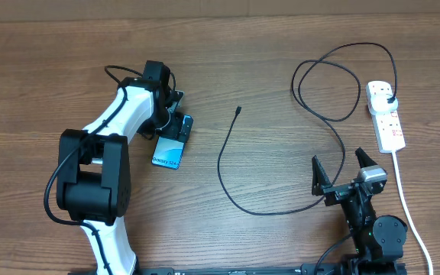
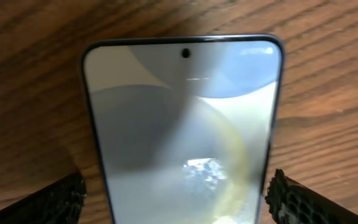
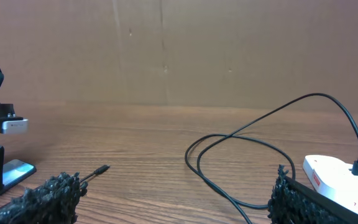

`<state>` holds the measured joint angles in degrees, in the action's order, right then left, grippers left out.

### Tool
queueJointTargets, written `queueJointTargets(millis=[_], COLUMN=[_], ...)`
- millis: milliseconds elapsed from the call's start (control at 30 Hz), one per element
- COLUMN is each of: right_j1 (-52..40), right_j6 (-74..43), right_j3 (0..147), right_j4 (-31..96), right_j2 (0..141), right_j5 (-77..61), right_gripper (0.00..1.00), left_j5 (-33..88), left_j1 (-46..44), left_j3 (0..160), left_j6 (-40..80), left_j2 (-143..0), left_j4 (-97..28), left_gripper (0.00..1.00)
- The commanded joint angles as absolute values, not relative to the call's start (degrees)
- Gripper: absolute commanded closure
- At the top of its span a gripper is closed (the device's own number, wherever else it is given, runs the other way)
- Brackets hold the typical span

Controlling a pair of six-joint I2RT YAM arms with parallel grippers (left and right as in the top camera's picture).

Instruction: Plug charger to phone and switch on socket

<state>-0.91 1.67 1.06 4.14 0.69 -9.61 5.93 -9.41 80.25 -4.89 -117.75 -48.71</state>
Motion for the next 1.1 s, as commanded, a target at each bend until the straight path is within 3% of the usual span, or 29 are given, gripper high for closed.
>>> queueJointTargets(millis=[0, 900, 1067], right_j1=[-1.39, -1.39, -1.39], right_j6=[1.56, 1.56, 1.58], right_j3=[0.45, 0.45, 0.45], right_j4=[3.95, 3.95, 3.95], right_j2=[0.19, 0.19, 0.19], right_j5=[-8.99, -9.02, -8.99], right_gripper=[0.00, 0.00, 0.00], left_j5=[3.97, 4.49, 4.49], left_j1=[-8.67, -12.23, -12.47], left_j3=[76.53, 74.11, 73.01], left_j6=[-5.76, 4.23, 5.96], left_j2=[-123.46, -123.48, -123.48], left_j4=[-48.12, -44.51, -44.60], left_gripper=[0.03, 0.01, 0.09])
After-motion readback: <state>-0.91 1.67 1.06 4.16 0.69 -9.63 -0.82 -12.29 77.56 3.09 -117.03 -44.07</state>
